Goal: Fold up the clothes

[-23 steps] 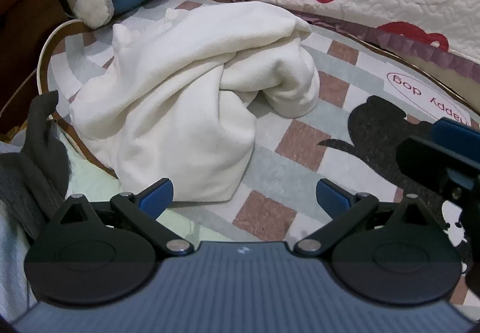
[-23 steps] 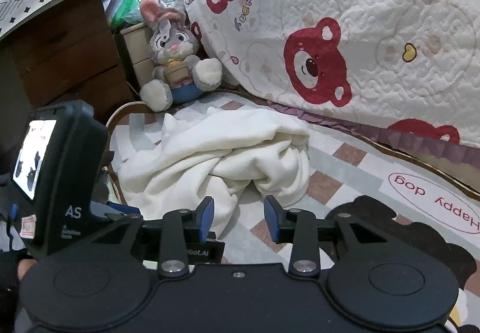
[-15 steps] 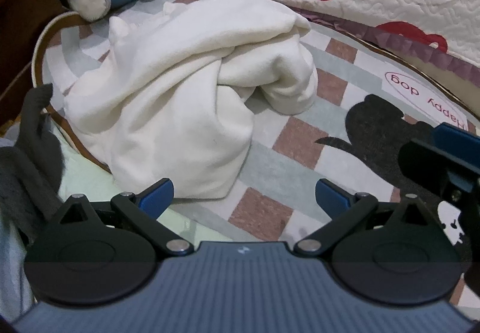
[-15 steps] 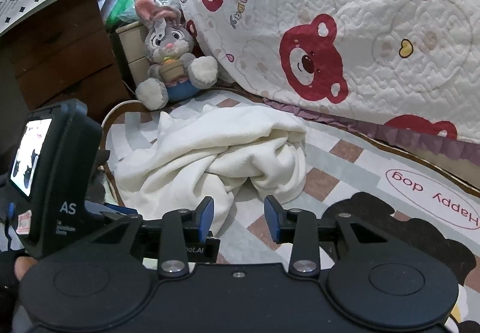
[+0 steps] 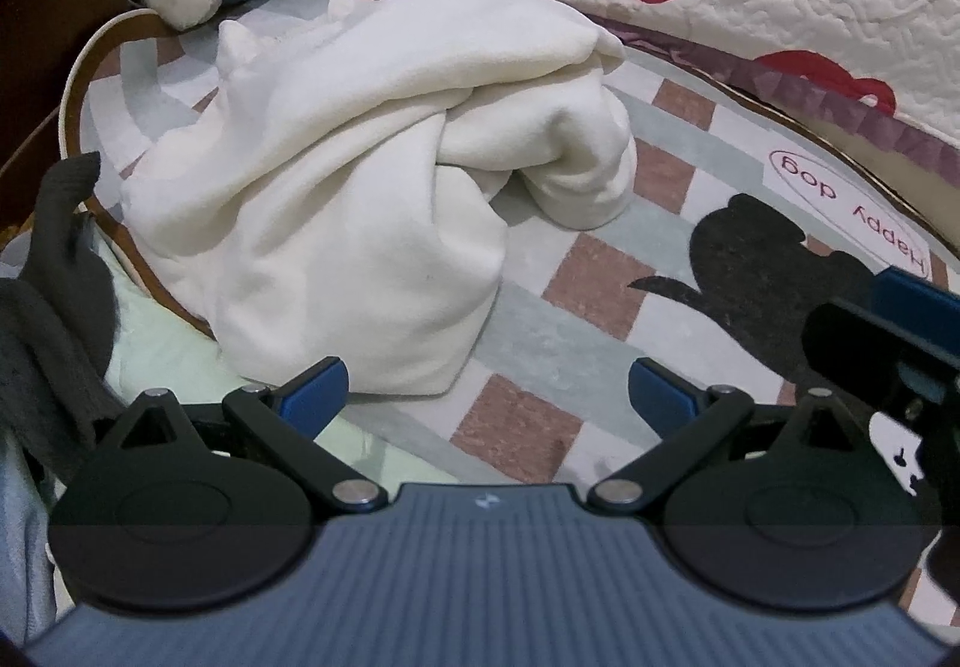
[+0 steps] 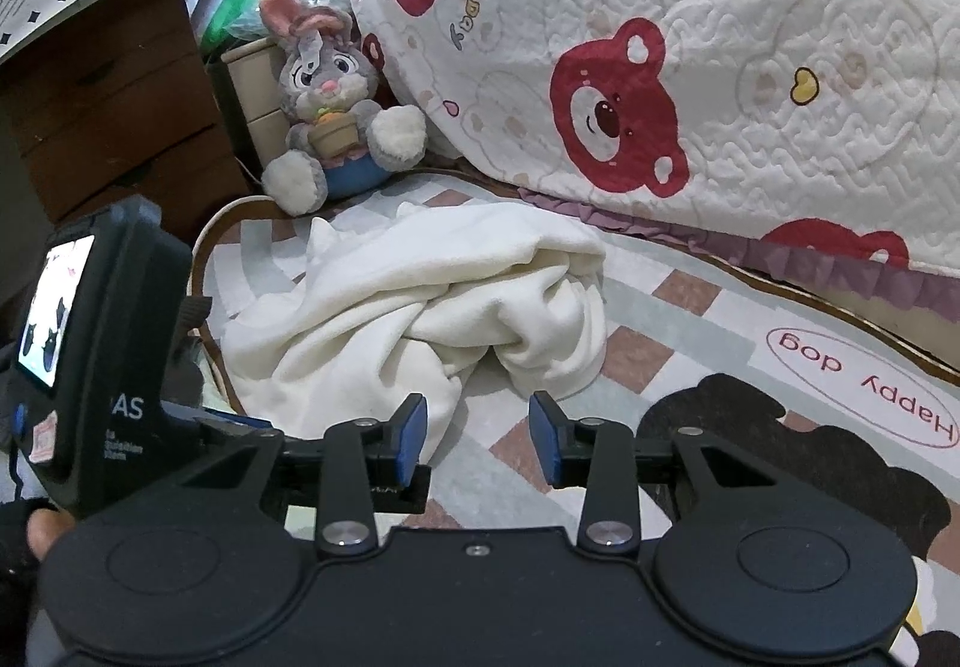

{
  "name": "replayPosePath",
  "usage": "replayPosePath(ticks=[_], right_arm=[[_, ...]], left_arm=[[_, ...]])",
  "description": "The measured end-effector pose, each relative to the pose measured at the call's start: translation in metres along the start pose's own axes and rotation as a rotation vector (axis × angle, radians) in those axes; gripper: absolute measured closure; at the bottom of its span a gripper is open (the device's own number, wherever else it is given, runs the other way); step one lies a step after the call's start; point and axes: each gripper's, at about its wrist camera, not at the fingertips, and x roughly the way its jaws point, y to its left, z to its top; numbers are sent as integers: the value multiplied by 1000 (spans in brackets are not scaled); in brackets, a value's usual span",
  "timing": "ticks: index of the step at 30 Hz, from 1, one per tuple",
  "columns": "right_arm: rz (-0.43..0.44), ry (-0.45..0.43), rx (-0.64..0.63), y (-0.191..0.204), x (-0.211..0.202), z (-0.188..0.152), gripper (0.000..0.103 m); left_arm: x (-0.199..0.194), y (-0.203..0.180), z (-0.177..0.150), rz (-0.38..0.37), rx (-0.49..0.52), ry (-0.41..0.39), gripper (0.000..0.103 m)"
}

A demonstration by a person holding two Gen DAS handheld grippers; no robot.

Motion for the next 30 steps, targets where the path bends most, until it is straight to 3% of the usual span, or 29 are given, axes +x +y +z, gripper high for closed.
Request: replayPosePath(ticks=[8,13,30], right_arm=[[-5,14,4,1,0,1,59],[-5,8,-6,1,-2,1,53],[-4,35,46,-6,2,2,51]], left_arm=[[-3,-4,0,37,25,-23,2],[-2,-2,0,30,18,-15,2],[4,2,-1,9,-1,12,2]])
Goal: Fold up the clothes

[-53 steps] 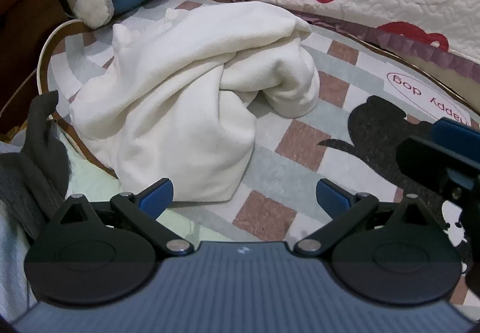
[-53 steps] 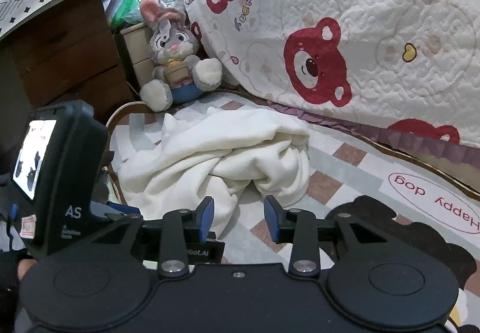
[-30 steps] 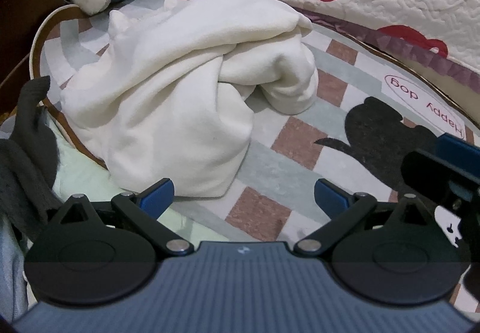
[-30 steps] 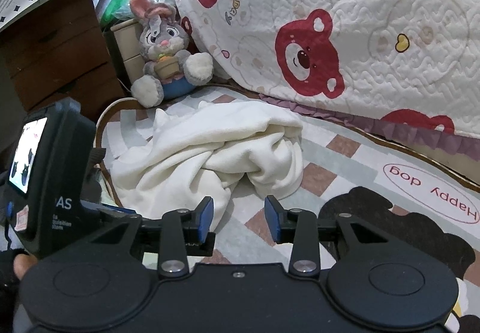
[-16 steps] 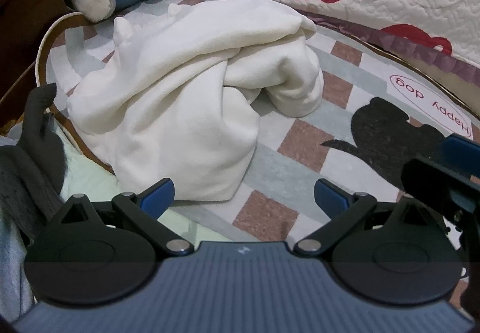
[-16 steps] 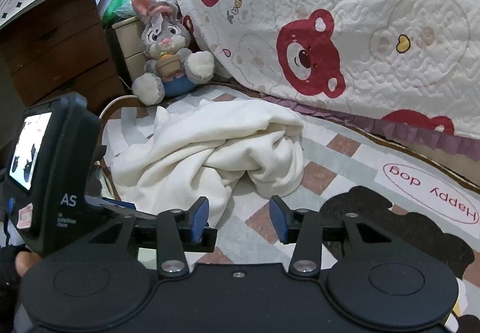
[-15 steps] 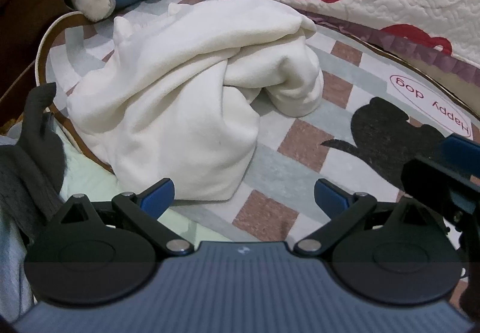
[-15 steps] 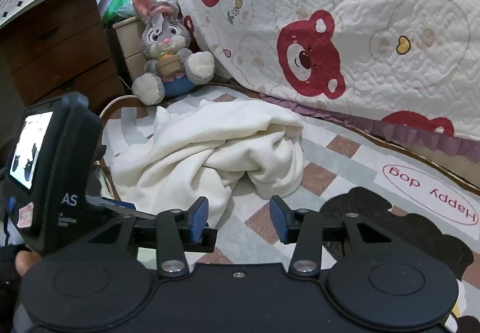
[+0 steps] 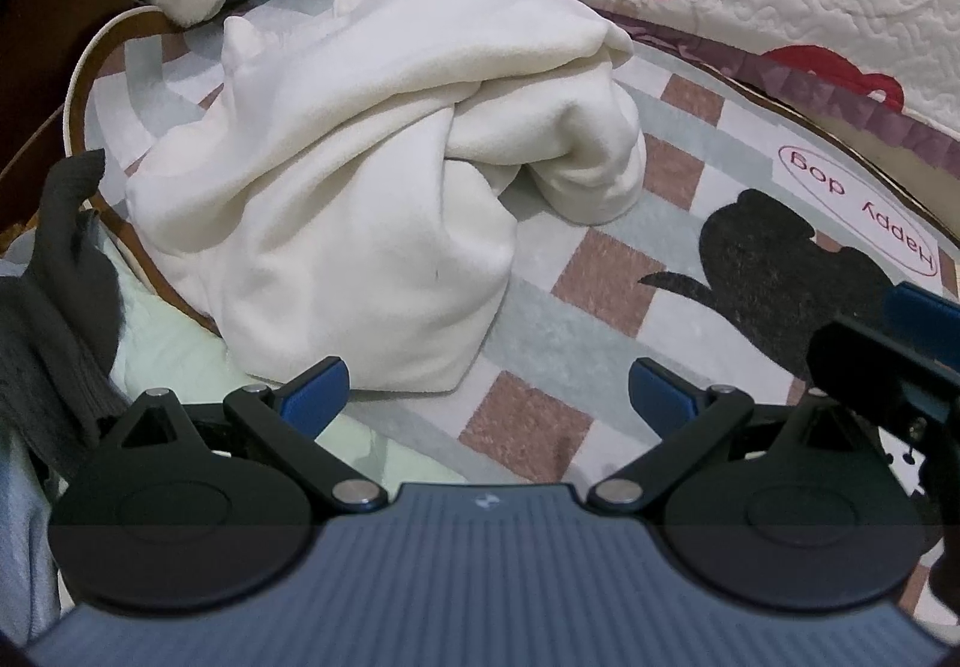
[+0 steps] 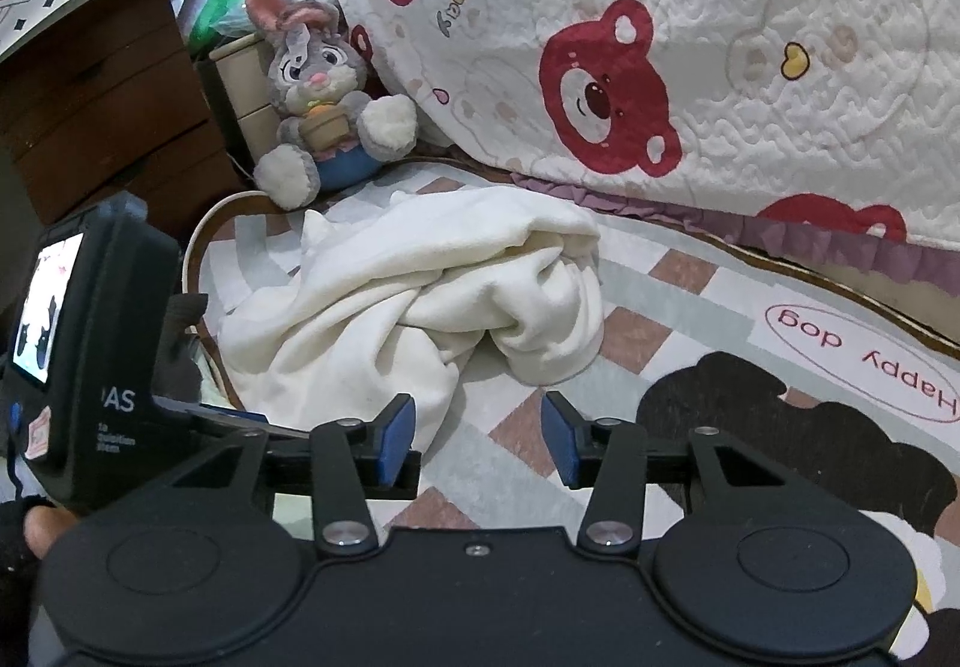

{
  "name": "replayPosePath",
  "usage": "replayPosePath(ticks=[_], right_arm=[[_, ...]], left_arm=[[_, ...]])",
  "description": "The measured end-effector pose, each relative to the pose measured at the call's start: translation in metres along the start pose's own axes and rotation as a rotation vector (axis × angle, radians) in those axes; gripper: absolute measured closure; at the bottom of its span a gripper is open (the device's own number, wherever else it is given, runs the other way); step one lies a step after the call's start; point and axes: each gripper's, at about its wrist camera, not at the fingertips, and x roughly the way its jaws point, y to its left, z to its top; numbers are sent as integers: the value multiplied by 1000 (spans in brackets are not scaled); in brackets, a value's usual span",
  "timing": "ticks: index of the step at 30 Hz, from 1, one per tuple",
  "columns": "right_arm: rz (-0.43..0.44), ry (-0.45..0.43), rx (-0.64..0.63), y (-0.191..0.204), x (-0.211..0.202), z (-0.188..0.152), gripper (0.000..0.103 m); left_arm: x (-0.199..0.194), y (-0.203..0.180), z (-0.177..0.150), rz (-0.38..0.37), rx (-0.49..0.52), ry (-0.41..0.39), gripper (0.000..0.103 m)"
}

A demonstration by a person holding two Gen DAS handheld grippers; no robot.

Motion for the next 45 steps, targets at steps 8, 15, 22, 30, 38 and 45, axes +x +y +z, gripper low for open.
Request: replayPosePath(ticks=[8,15,22,30,38,45], right_arm=[[-3,10,11,0,1,1,51],[-20,-23,-15,-5,8,-8,47],[-31,-82,-163,-12,19,-15,44],[126,8,-33,-38,70,2,21],[348,202,470,-75,138,45,21],[361,225,441,-76,146,95,21]], left_arm=[[2,0,0,-1,1,4,2],[8,2,-3,6,-23,1,2],[21,16,-6,-9,-70,-24,2],[52,53,3,148,-174,-45,33],[48,82,46,159,-259,-51,47],[54,143,49,150,-447,-141,45]])
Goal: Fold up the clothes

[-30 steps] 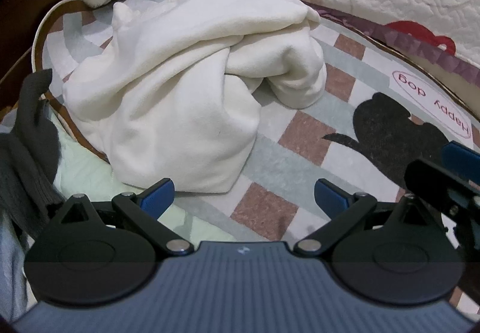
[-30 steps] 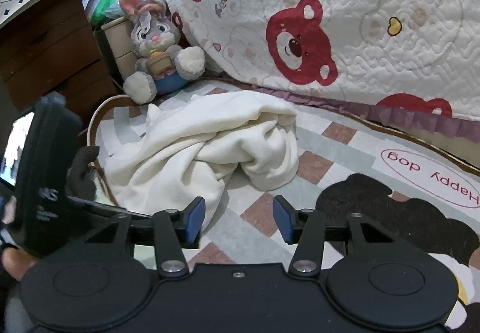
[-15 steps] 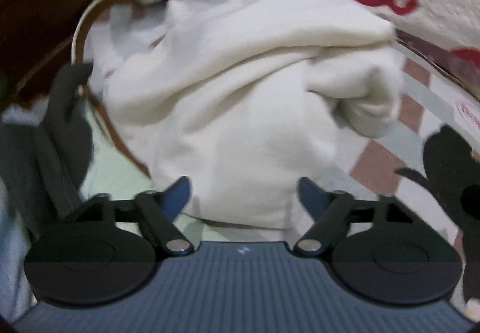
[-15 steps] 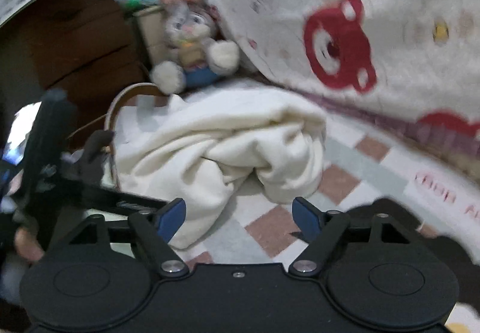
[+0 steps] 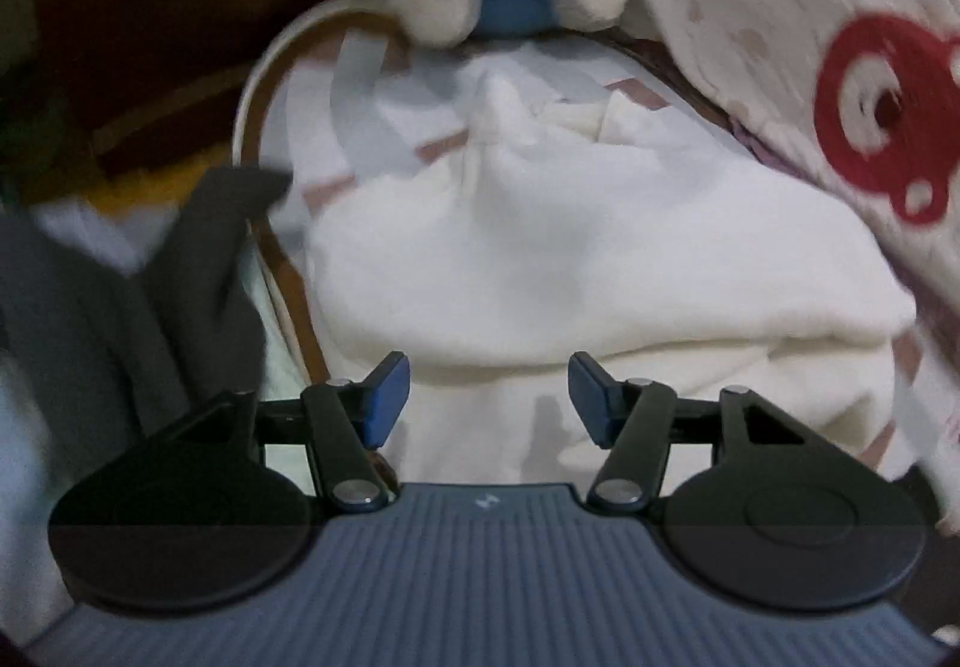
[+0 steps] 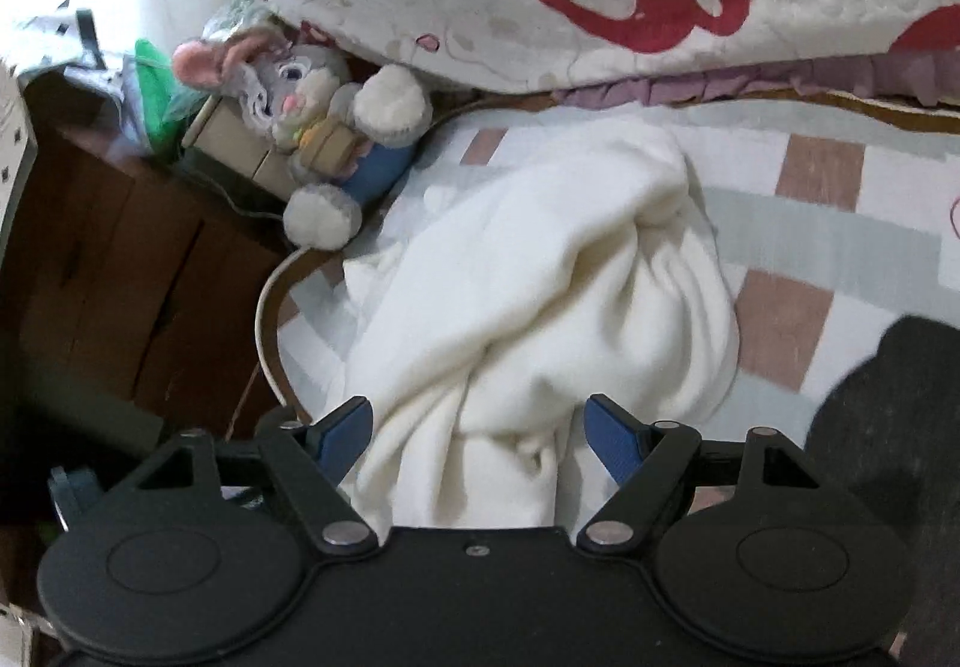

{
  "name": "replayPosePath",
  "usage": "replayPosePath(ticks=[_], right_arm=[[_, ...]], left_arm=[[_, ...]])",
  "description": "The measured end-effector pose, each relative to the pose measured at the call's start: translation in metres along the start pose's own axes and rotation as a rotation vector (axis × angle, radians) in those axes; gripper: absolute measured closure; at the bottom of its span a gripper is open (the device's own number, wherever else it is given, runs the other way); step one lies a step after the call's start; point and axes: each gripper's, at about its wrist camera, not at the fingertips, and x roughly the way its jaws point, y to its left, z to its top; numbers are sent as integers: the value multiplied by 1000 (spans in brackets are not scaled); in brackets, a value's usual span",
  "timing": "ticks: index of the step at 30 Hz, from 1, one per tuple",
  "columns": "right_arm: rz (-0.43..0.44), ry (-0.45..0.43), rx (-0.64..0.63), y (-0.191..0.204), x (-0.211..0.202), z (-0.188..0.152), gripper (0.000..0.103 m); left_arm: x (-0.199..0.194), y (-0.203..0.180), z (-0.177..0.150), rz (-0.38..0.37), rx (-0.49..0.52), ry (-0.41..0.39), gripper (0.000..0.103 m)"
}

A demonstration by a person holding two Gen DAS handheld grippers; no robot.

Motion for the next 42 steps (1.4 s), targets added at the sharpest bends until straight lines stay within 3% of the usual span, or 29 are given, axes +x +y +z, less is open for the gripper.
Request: replayPosePath(ticks=[3,5,8,10,14,18,22,26,28,30,31,32,36,42], right_arm=[[15,31,74,-14,12,14,21],[52,117,178,-28,29,22,21],[27,110,236,-33,44,27,21],[-10,91,222,-31,53,33,21],[-89,53,182,-28,67,49,21],[-212,65,179,-37,86,59,21],[-139,47,275,-58,109,55,21],[-90,59,321,-71,134,52,20],[-63,65,298,-68,140,49,46],[-49,59,202,-54,134,44,62],[-44,47,145,-47,126,42,67],[-32,36,115,-42,117,39,69],[87,-9,113,-37,75,21,80],[254,-59,78,-25,24,-20,93]], left_arm=[[21,22,-14,-81,-55,87,47],[33,30,-24,-123,-60,137,47],[31,7,-28,-76,84,85,49],[31,0,-27,-131,81,76,49],[38,7,-21,-179,31,89,49],[48,45,-18,-272,-215,115,49],[69,59,-25,-302,-293,148,49],[89,37,-33,-338,-248,169,49],[94,23,-37,-332,-186,162,54],[95,19,-38,-402,-181,179,78],[95,18,-39,-446,-188,190,92],[94,17,-39,-477,-191,198,98],[86,10,-43,-509,-150,184,100],[60,-15,-51,-665,-45,170,100]])
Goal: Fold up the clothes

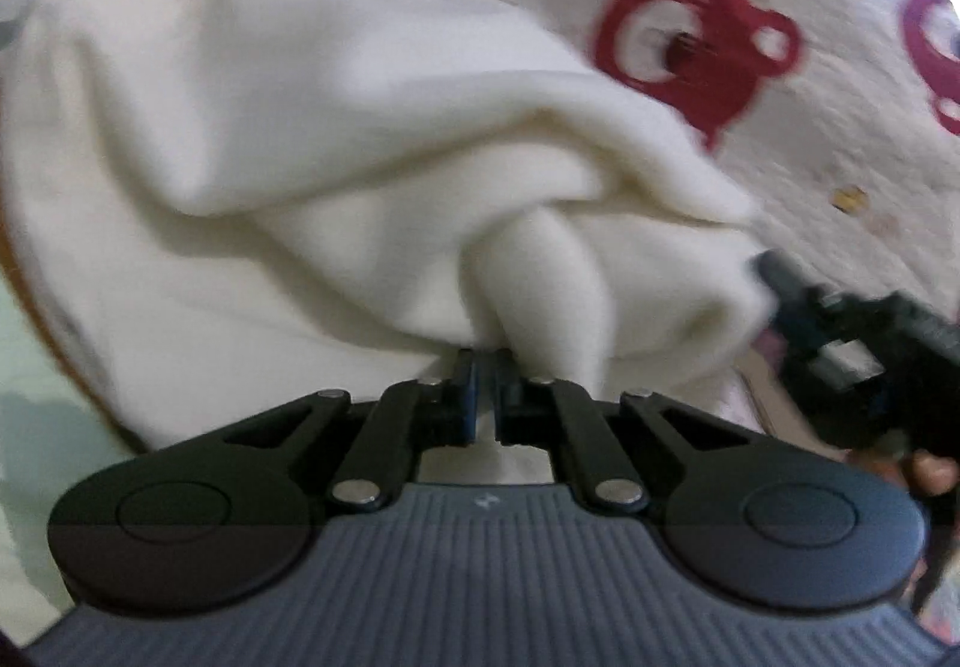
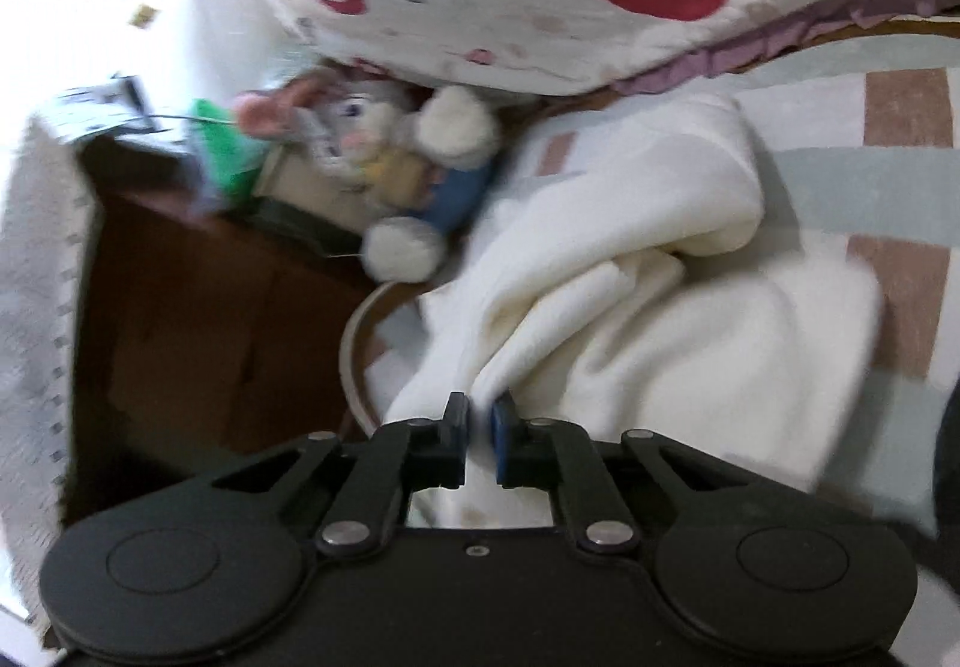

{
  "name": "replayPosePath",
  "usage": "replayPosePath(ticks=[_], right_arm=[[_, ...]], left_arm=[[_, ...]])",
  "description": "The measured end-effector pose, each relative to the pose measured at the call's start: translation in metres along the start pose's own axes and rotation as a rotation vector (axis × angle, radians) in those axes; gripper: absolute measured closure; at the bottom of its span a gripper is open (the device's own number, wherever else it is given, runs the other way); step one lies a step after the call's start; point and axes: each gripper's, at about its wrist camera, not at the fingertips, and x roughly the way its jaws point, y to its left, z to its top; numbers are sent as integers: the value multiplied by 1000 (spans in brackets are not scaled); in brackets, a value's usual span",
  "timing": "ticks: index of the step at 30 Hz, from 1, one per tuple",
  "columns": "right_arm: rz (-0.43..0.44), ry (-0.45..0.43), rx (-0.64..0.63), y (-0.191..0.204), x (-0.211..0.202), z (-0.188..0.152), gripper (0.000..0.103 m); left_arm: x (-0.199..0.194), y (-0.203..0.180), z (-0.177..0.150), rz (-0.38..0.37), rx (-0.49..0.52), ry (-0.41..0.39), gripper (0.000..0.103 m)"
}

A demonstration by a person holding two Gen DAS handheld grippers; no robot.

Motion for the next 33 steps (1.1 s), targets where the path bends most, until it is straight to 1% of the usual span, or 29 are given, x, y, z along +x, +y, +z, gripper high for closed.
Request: replayPosePath(ticks=[2,3,5,6,7,8,10,11,12,13,14,15,17,18,19,20,21,22,23,24,25,26,27,28,29,30,31,32,33], right_arm=[[-49,25,-22,2,1,-13,93],[-60,22,-44,1,-1,-18,94],[-64,14,-79,1,-5,-23,96],[-72,6,-103,3,-8,-22,96],[-80,-2,-126,4,-12,-21,96],[-96,-9,-153,6,-14,-20,96],[-174,-22,-221,11,-15,-16,88],[-213,-29,-255,13,-15,-15,82],[-252,-36,-290,16,-16,-13,57],[-288,-44,-327,19,-16,-12,39],[-311,-52,-372,22,-16,-15,36],[-322,-47,-413,25,-14,-19,36],[-340,-35,-488,31,-11,-26,36],[-341,-22,-505,32,-8,-28,35],[-342,-11,-514,31,-5,-30,35],[-337,-2,-506,29,-1,-30,35],[-323,1,-473,25,3,-27,35],[-307,0,-429,20,8,-23,35],[-288,-15,-350,12,11,-18,35],[-272,-33,-261,2,15,-13,34],[-276,-64,-144,-12,18,-7,31],[-312,-107,-37,-23,19,-4,29],[-333,-142,75,-36,20,-1,23],[-309,-153,202,-52,21,0,23],[-274,-160,329,-67,22,0,23],[-216,-160,446,-82,23,-1,23],[-186,-164,524,-91,24,-2,23],[-165,-159,561,-96,26,-1,23],[-148,-145,567,-98,30,2,23]], left_arm=[[3,-10,-6,-30,14,19,100],[3,-16,-9,-18,47,16,99],[0,-37,-19,60,171,-14,96],[0,-47,-24,124,243,-43,95],[0,-56,-28,179,304,-66,86],[1,-60,-30,218,341,-80,71],[4,-68,-35,288,404,-102,56],[6,-69,-36,303,404,-100,56],[8,-68,-33,312,393,-93,55],[10,-68,-31,321,381,-87,53],[10,-65,-31,331,366,-83,48],[8,-59,-32,350,338,-83,45],[20,-50,-27,440,283,-93,33],[28,-43,-25,512,262,-93,30],[35,-36,-24,565,237,-84,28],[41,-26,-22,584,205,-60,30],[45,-17,-20,584,170,-42,35],[43,-12,-17,556,146,-40,65],[38,-13,-14,539,155,-48,81],[33,-15,-13,534,174,-64,82],[26,-20,-12,555,213,-96,83],[19,-25,-12,587,252,-134,83],[12,-30,-12,620,288,-175,83],[3,-32,-11,652,311,-215,83],[-5,-32,-9,666,309,-240,82],[-12,-28,-6,661,287,-251,82],[-17,-23,-3,650,262,-252,82],[-17,-18,-1,627,231,-236,82],[-15,-13,1,606,200,-217,82]])
